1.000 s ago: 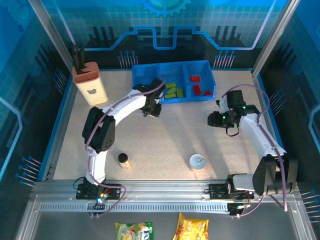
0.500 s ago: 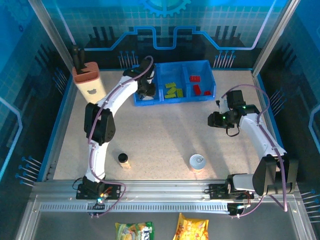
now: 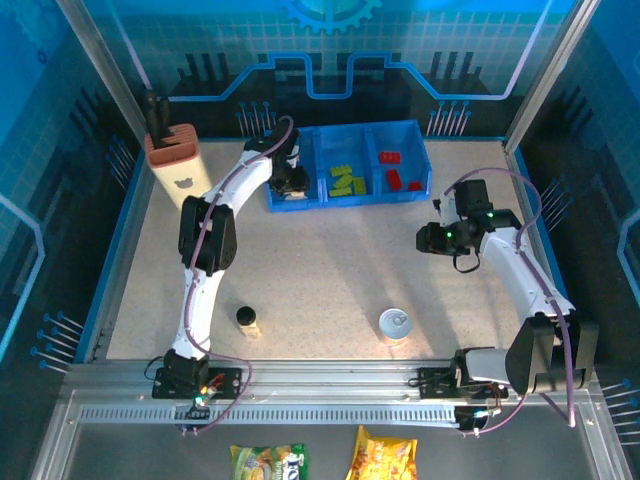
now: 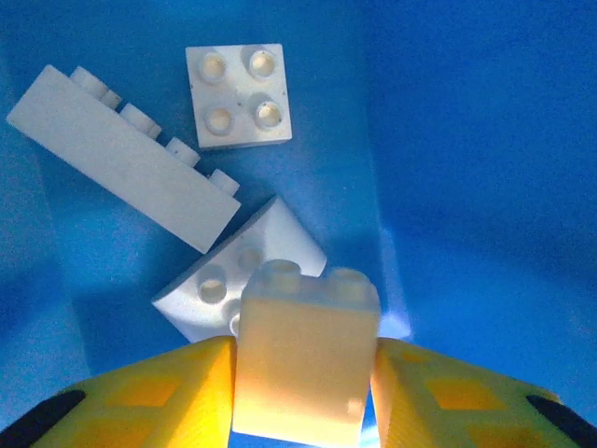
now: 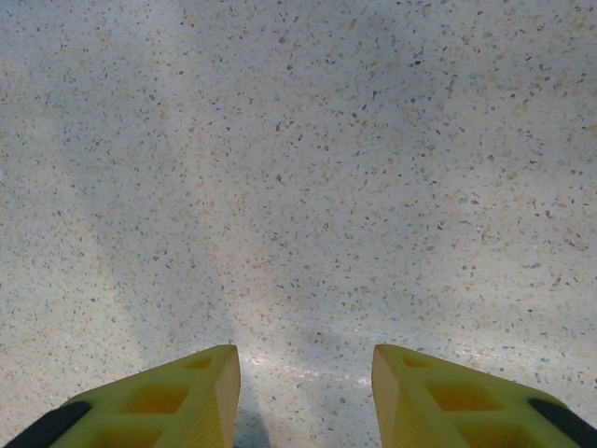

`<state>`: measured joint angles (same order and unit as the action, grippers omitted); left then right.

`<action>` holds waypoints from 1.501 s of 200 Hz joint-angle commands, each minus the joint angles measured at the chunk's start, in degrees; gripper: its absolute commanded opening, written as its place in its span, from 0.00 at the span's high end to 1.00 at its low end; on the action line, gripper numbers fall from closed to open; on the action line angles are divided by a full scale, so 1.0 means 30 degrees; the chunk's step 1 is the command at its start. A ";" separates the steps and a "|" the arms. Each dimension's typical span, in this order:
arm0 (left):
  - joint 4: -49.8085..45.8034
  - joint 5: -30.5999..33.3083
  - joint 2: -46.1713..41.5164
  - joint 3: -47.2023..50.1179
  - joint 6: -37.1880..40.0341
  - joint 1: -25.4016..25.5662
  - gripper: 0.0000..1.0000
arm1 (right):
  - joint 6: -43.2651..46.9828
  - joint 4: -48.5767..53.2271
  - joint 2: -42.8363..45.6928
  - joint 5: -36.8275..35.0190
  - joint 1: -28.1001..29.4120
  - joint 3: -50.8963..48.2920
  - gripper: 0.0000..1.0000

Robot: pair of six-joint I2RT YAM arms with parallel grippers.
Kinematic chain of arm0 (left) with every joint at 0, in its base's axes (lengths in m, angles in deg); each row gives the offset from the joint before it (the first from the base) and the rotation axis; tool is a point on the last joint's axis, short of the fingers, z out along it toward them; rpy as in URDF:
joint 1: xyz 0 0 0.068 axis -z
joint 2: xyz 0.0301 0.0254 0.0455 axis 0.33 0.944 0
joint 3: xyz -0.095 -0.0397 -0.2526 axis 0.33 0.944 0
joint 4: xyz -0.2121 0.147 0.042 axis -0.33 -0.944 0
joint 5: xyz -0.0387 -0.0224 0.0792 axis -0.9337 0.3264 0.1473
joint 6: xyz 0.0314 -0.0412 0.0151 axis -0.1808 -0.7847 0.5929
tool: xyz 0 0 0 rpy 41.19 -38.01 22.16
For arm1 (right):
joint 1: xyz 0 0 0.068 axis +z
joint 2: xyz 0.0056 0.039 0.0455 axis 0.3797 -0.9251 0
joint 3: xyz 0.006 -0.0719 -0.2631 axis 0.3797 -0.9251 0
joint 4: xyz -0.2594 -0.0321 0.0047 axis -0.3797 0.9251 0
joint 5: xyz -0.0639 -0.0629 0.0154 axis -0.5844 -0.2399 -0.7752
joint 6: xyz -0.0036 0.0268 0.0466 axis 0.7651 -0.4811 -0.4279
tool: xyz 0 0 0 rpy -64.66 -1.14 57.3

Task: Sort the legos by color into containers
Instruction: Place the lego in the container, then reset both arms

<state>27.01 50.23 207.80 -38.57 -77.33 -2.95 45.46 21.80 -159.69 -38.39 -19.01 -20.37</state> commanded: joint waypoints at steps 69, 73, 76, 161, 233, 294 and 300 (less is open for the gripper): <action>0.1045 -0.1924 -0.1340 0.0639 -0.0979 -0.0106 0.54 | 0.0317 0.0540 0.0466 -0.0424 -0.0238 0.0860 0.51; 0.1131 -0.1924 -0.1556 0.0805 -0.1004 -0.0085 0.54 | 0.0279 0.0526 0.0433 -0.0488 -0.0231 0.0899 0.50; 0.1194 -0.1943 -0.1717 0.0972 -0.0999 -0.0089 0.53 | 0.0239 0.0517 0.0389 -0.0539 -0.0244 0.0914 0.50; 0.3595 -0.1547 -0.8096 0.6987 -0.1002 -0.0077 0.41 | -0.0215 -0.0740 -0.0107 -0.1961 -0.0363 0.1051 0.14; 0.5619 0.1099 -1.4014 1.3886 -0.0519 -0.0107 0.01 | -0.0828 -0.2734 -0.0787 -0.3809 -0.0460 0.0324 0.00; 0.8692 0.5354 -1.8679 2.0827 0.0692 -0.0106 0.01 | -0.0902 -0.6800 -0.1224 -0.7060 -0.0537 -0.1630 0.00; 0.9123 0.5921 -1.9143 2.1508 0.0880 -0.0078 0.01 | -0.0572 -0.7571 -0.1207 -0.7041 -0.0545 -0.2031 0.00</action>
<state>48.17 59.74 155.50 19.37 -77.92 -3.04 43.06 7.92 -163.10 -55.26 -19.42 -22.84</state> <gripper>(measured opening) 0.992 0.996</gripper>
